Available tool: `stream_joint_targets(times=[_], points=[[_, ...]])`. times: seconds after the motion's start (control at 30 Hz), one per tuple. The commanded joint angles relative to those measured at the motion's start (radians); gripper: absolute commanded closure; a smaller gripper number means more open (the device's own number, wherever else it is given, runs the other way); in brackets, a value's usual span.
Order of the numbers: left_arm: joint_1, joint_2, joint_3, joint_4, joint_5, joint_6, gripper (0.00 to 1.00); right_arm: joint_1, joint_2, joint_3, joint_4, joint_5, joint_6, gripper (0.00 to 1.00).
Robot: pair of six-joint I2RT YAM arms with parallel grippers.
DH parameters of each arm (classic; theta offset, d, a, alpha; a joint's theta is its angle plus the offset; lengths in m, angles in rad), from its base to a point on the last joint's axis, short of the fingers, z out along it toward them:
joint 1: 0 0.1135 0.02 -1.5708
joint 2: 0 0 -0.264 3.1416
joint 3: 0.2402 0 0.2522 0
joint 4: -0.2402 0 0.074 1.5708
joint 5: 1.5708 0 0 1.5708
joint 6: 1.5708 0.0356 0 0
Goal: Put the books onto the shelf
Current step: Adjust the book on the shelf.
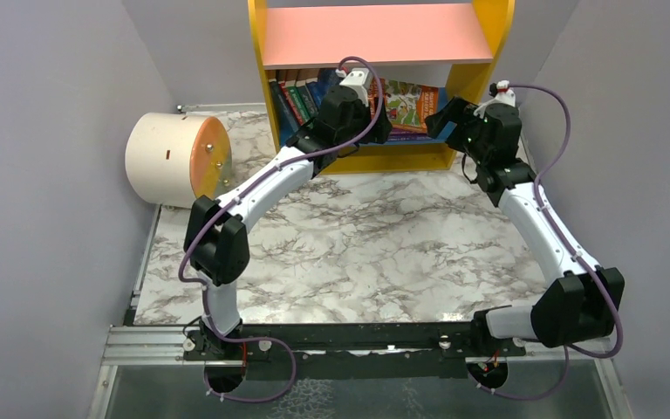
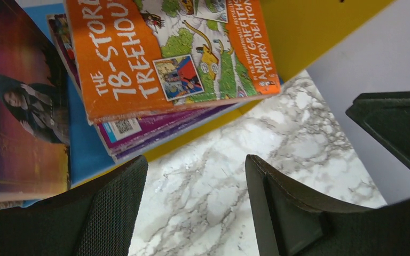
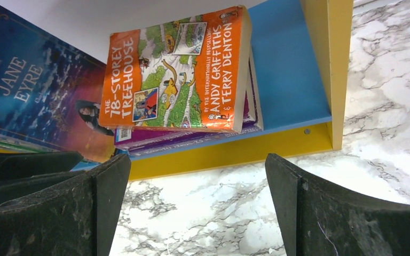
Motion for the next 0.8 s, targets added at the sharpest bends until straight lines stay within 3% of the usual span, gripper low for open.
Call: stream_joint_targets(times=[0.0, 0.27, 0.6, 0.67, 0.77], points=[[-0.001, 0.058, 0.104, -0.044, -0.075, 0.068, 0.39, 0.001, 0.037, 0.054, -0.024, 0.0, -0.01, 0.05], [0.006, 0.121, 0.193, -0.054, -0.124, 0.123, 0.37, 0.001, 0.083, 0.07, -0.005, -0.051, 0.015, 0.05], [0.017, 0.148, 0.224, -0.049, -0.116, 0.147, 0.18, 0.001, 0.112, 0.08, 0.006, -0.079, 0.035, 0.04], [0.022, 0.157, 0.234, -0.055, -0.1, 0.146, 0.02, 0.001, 0.112, 0.079, 0.01, -0.083, 0.039, 0.04], [0.033, 0.171, 0.247, -0.058, -0.072, 0.135, 0.01, 0.001, 0.113, 0.079, 0.015, -0.086, 0.042, 0.04]])
